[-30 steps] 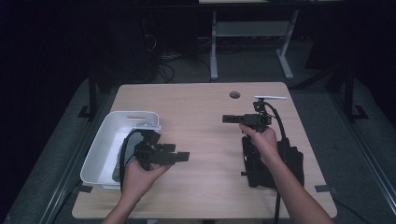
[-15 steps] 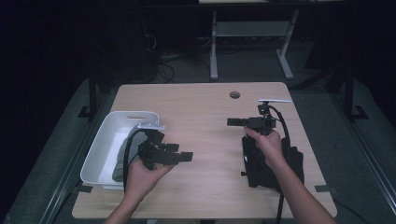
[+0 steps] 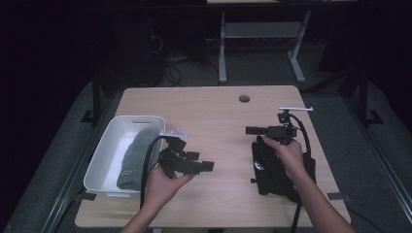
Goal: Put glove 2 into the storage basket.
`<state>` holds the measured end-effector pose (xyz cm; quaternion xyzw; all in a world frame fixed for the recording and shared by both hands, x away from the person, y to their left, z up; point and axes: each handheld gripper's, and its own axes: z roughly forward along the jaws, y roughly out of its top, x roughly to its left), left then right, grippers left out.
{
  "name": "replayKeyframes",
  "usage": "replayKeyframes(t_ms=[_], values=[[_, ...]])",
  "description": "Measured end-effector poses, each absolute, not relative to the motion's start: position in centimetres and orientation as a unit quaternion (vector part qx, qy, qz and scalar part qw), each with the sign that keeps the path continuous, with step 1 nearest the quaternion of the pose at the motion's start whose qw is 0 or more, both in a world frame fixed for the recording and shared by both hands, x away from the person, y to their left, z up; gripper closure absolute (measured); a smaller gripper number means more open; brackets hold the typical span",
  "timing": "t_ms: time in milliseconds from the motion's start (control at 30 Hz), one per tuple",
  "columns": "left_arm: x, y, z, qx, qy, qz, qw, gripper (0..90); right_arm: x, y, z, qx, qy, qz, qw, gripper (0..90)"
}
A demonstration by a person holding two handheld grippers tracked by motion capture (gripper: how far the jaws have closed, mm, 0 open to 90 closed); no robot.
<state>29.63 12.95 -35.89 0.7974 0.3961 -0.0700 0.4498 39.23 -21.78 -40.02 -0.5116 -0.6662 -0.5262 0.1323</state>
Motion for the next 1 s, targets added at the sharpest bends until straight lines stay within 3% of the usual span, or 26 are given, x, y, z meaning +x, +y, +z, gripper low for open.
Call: replayKeyframes(t_ms=[1000], values=[[29.3,5.6,-39.0,0.825,0.355,-0.099,0.429,20.5,35.6,-30.1,-42.0,-0.545,-0.676,-0.489,0.083,35.4]])
